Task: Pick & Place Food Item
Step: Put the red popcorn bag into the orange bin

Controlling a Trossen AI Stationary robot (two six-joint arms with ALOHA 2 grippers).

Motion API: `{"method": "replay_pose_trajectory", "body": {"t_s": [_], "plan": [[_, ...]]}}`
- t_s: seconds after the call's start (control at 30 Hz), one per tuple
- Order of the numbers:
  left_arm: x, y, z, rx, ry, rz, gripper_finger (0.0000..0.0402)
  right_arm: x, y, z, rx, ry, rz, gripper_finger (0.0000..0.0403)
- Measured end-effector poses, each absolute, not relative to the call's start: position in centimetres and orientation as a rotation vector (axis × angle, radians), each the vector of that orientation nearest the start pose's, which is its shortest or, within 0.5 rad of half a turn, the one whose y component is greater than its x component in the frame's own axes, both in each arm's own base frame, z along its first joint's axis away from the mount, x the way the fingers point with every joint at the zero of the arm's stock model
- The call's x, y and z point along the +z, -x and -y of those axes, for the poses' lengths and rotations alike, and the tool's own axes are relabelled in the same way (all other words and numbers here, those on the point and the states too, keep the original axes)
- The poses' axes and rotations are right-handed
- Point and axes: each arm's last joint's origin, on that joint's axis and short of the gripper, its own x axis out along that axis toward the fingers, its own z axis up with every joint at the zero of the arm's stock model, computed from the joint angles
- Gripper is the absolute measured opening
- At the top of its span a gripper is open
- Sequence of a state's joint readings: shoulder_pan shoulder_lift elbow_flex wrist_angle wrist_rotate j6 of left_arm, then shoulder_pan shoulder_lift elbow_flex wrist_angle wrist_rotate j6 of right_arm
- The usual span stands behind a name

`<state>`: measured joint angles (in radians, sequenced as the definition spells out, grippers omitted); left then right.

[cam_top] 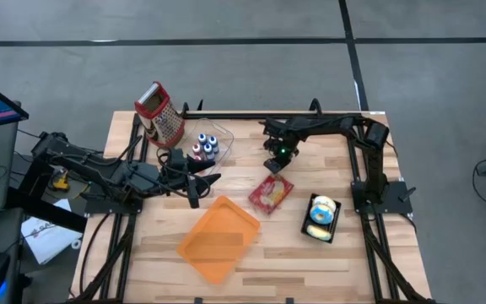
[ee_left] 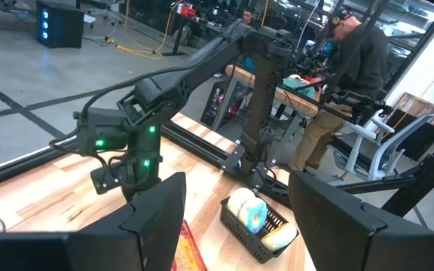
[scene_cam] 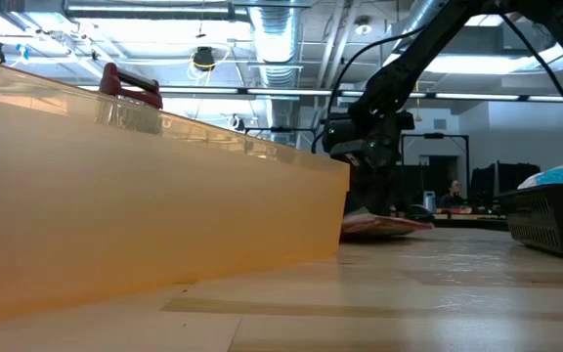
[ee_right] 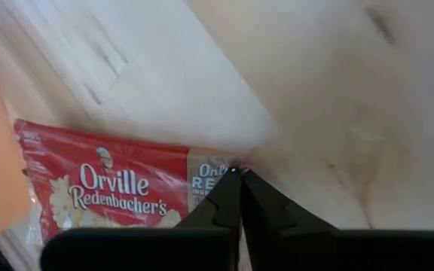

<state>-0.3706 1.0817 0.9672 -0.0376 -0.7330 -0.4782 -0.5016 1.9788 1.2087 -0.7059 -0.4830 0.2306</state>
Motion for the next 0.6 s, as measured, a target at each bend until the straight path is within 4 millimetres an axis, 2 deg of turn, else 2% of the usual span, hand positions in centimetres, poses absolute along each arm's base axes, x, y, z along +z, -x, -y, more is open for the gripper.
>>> {"method": "replay_pose_trajectory", "body": {"t_s": [0.1,0.2,0.4,0.5,0.6], "plan": [[35.5,-22.6,6.7,0.385,0.392,-0.041,0.0231,12.7,-31.3,15.9,-0.188,-0.888,-1.306,0.0001],[35.5,-22.6,6.7,0.385,0.392,-0.041,0.0231,14.1,-30.9,16.5,-0.224,-0.867,-1.265,0.0000],[35.4,-22.5,6.7,0.385,0.380,-0.049,0.0231,19.6,-28.6,17.8,-0.309,-0.852,-1.119,0.0000],[35.3,-22.5,6.7,0.386,0.372,-0.061,0.0231,22.4,-27.6,17.0,-0.307,-0.840,-1.055,0.0000],[35.1,-22.4,6.9,0.380,0.361,-0.078,0.0231,25.0,-27.1,15.4,-0.279,-0.814,-0.996,0.0000]]}}
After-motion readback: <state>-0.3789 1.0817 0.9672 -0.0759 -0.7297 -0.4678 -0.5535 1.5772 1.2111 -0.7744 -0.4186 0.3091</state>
